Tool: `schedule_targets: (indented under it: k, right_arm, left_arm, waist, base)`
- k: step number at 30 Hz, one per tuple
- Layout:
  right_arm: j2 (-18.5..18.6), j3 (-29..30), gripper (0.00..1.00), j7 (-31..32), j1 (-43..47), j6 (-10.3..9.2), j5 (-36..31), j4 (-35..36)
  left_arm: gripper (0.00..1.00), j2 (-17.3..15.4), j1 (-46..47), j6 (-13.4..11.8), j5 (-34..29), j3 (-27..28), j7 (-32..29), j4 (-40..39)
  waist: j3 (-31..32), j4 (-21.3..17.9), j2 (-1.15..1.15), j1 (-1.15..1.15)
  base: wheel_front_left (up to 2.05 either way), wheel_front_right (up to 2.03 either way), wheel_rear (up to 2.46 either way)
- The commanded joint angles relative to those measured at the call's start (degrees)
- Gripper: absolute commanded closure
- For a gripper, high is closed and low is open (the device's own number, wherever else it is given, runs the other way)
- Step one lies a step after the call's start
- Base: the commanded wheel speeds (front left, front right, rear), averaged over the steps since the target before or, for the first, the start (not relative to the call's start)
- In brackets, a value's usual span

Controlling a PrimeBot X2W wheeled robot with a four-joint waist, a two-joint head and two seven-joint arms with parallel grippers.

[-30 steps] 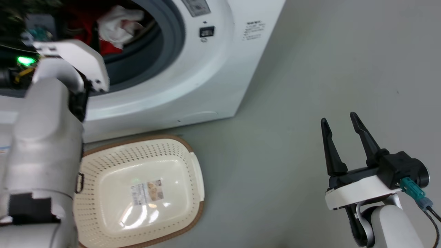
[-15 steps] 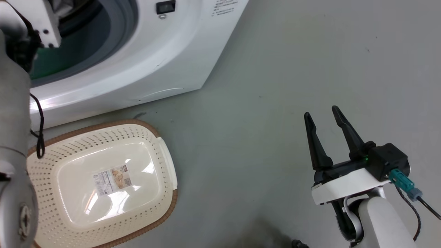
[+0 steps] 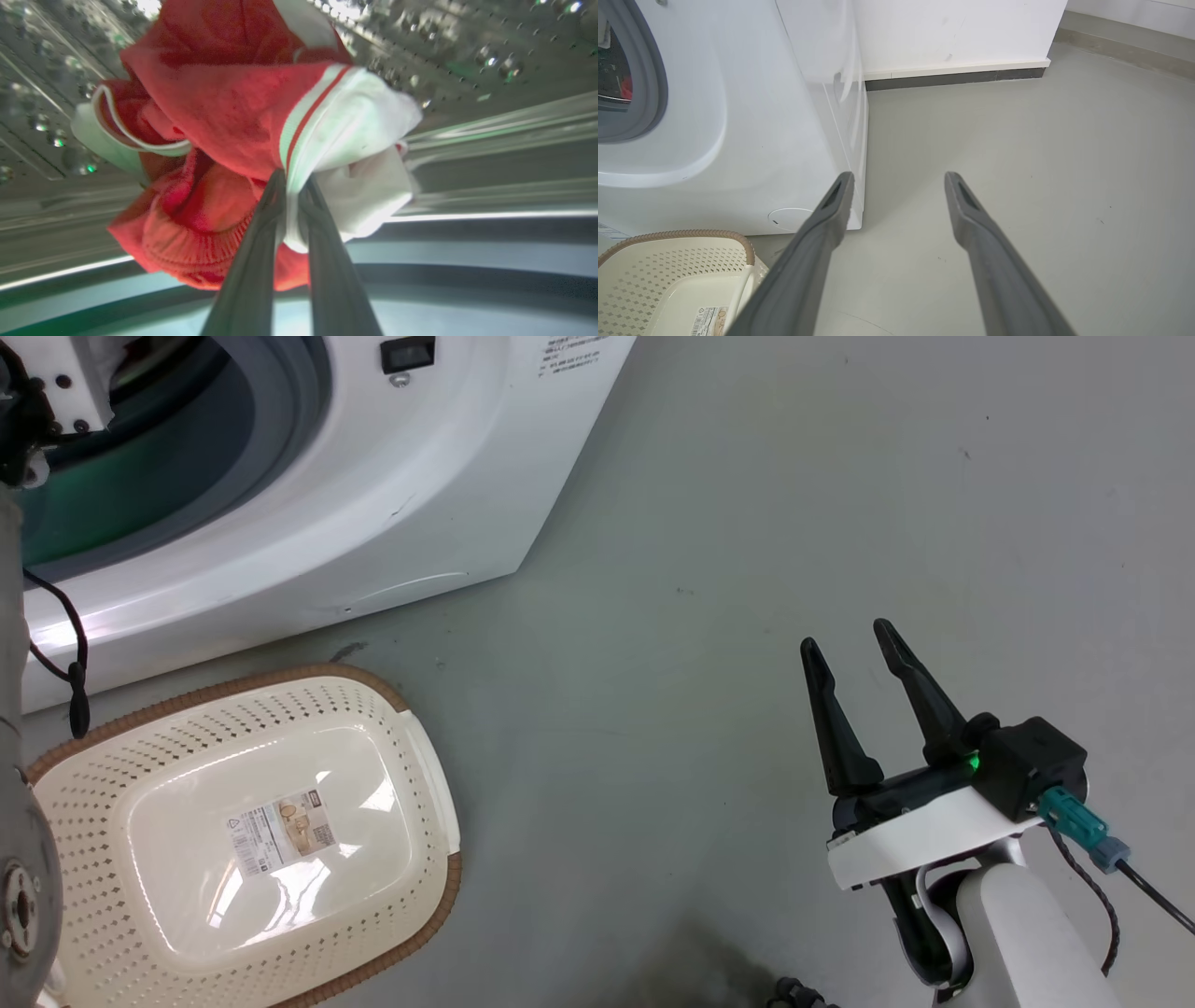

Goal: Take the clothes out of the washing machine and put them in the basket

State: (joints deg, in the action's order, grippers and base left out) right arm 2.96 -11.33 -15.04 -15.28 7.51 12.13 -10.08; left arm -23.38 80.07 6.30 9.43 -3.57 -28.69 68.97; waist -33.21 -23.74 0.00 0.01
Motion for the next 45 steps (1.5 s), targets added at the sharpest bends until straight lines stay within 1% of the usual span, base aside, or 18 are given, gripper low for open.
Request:
schedule_targets:
  k: [1,3,8,12,17,20,22,26,34,38,45]
  right_arm:
    - [-0.1,0.1,0.0,-0.2,-0.8,-0.04,0.2,-0.2]
    - [-0.1,0.3,0.0,-0.2,-0.6,-0.04,0.1,-0.5]
    - [-0.1,0.6,0.0,-0.2,-0.5,-0.04,-0.6,-1.4]
    - [-0.1,1.1,0.0,-0.2,0.4,-0.04,-1.3,-2.0]
    - [-0.1,2.5,0.0,-0.2,2.0,-0.04,-2.8,-3.1]
    - [-0.1,3.3,0.0,-0.2,3.1,-0.04,-3.6,-3.8]
    - [-0.1,3.6,0.0,-0.2,4.0,-0.04,-4.3,-4.1]
    - [-0.1,4.2,0.0,-0.2,5.3,-0.04,-5.5,-4.5]
    - [-0.1,5.8,0.0,1.5,8.5,-0.04,-6.7,-3.0]
    - [-0.1,6.4,0.0,2.5,9.8,-0.04,-7.1,-1.8]
    - [-0.1,6.5,0.0,3.8,11.2,-0.04,-7.0,-0.1]
  left_arm:
    - [1.0,-0.2,-0.6,-0.4,0.4,0.0,1.0,-0.4]
    - [1.0,0.0,-1.7,-0.7,0.5,0.0,3.3,-1.1]
    - [1.0,1.1,-5.8,-1.0,1.1,0.1,13.5,-3.5]
    - [1.0,2.5,-10.5,-0.6,2.5,0.7,22.0,-4.5]
    - [1.0,4.5,-17.2,-0.3,2.2,-0.4,33.6,-5.7]
    - [1.0,5.9,-21.0,-0.7,1.7,-1.1,39.9,-6.4]
    - [1.0,6.9,-23.4,-1.3,2.0,-1.1,42.4,-7.5]
    - [1.0,8.3,-28.1,-2.0,2.4,-0.8,43.8,-11.7]
    - [1.0,10.9,-40.8,-2.5,2.6,1.6,44.0,-31.4]
    - [1.0,12.1,-46.2,-2.5,2.2,2.0,44.0,-40.5]
    - [1.0,13.8,-53.0,-3.0,1.5,1.2,44.0,-57.3]
  waist:
    - [0.3,0.1,0.0,-0.01]
    - [1.0,0.4,0.0,-0.01]
    - [4.0,1.8,0.0,-0.01]
    - [7.5,3.3,0.0,-0.01]
    - [12.4,5.6,0.0,-0.01]
    - [15.4,7.1,0.0,-0.01]
    - [17.3,8.1,0.0,-0.01]
    - [20.6,9.7,0.0,-0.01]
    - [25.5,13.5,0.0,-0.01]
    - [26.9,15.1,0.0,-0.01]
    - [28.2,17.5,0.0,-0.01]
  base:
    - [0.0,0.0,0.0]
    - [0.0,0.0,0.0]
    - [0.0,0.0,0.0]
    - [0.0,0.0,0.0]
    - [0.0,0.0,0.0]
    - [0.0,0.0,0.0]
    - [0.0,0.0,0.0]
    - [0.0,0.0,0.0]
    - [0.0,0.0,0.0]
    - [0.0,0.0,0.0]
    - [0.0,0.0,0.0]
